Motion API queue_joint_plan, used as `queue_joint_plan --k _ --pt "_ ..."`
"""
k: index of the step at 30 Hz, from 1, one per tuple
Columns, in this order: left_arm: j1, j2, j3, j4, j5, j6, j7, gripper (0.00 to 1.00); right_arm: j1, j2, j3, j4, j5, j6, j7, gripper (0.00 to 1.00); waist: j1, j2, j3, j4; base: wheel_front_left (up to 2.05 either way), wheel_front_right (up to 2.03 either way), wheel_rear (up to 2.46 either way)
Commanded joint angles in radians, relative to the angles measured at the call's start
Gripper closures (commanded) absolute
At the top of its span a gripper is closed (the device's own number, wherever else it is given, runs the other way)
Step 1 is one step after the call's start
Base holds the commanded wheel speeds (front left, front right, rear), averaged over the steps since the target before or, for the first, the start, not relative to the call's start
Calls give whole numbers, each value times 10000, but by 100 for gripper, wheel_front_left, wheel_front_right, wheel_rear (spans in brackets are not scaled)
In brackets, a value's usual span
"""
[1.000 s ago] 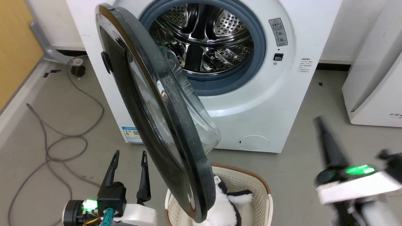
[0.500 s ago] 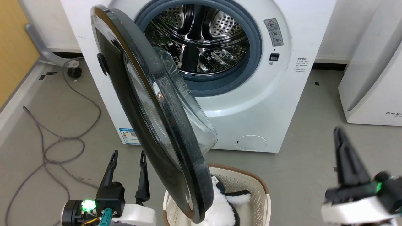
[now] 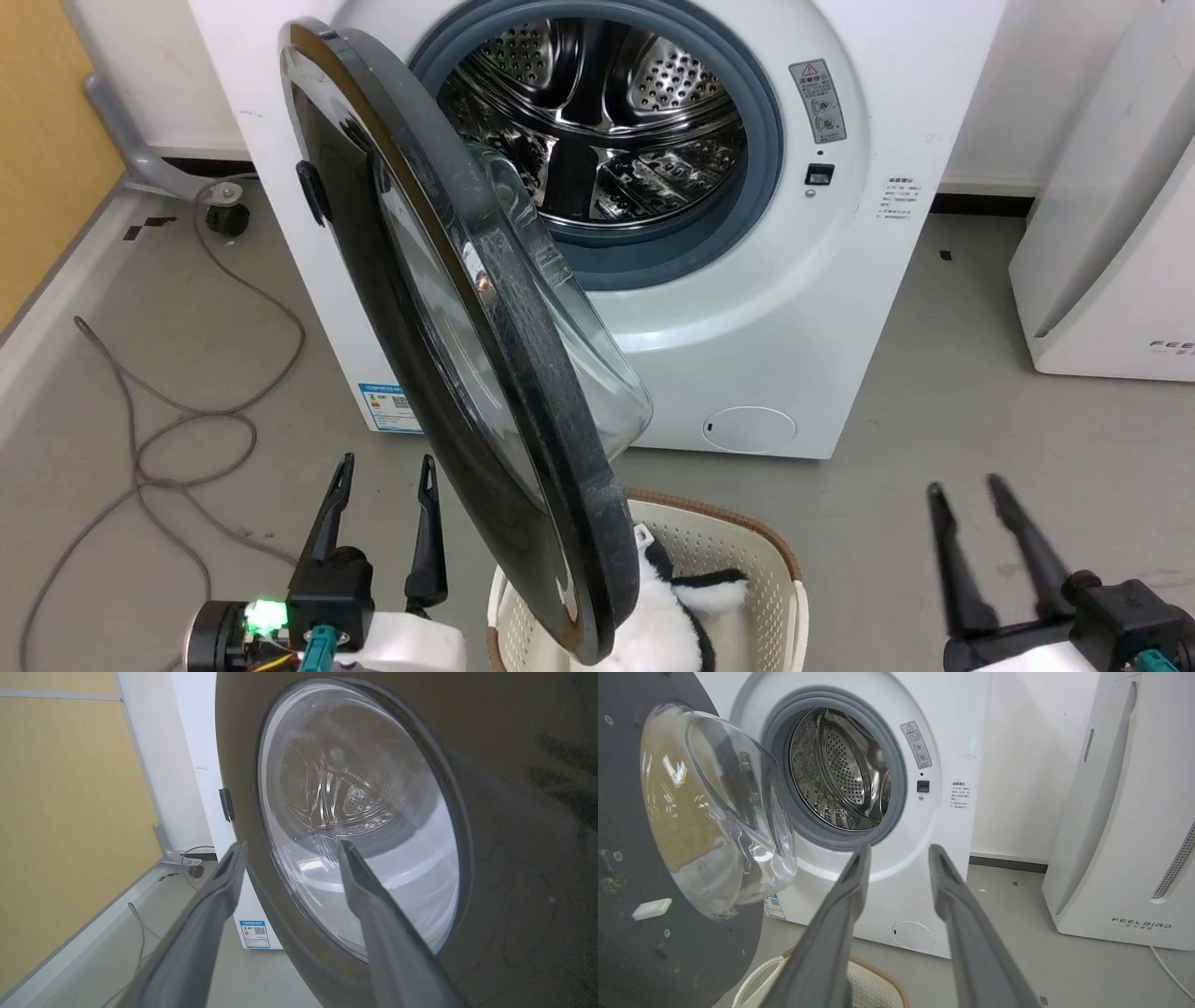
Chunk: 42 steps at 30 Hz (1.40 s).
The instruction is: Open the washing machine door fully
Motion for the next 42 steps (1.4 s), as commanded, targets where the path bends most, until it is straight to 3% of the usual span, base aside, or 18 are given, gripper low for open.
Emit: queue_joint_plan --k 1,4,5,6,14,24,33,42 --pt "118 3 25 2 40 -50 -53 0 102 50 -21 24 -39 8 -43 0 0 0 -2 5 0 0 0" --pt "117 -5 43 9 -6 -98 -53 0 85 51 -87 60 -6 8 -43 0 0 0 -13 19 0 0 0" --pt "104 -7 63 -21 -5 -92 -53 55 83 51 -102 68 3 8 -43 0 0 0 -18 21 0 0 0" --pt "96 -10 84 -61 -15 -95 -53 100 82 51 -114 72 8 8 -43 0 0 0 -22 24 0 0 0" --pt "-222 68 446 -862 7 -33 -53 100 90 52 -207 -1 21 8 -43 0 0 0 -32 66 0 0 0" --pt "-1171 103 189 -3263 98 -289 -53 100 83 52 -278 -222 79 8 -43 0 0 0 16 76 0 0 0" --pt "-1663 -56 -1290 -4483 227 -826 -53 100 98 52 -297 -265 100 8 -43 0 0 0 -6 -8 0 0 0" --pt "-1872 -129 -3229 -4595 438 -1455 -53 100 147 53 -341 -203 46 8 -43 0 0 0 2 41 0 0 0"
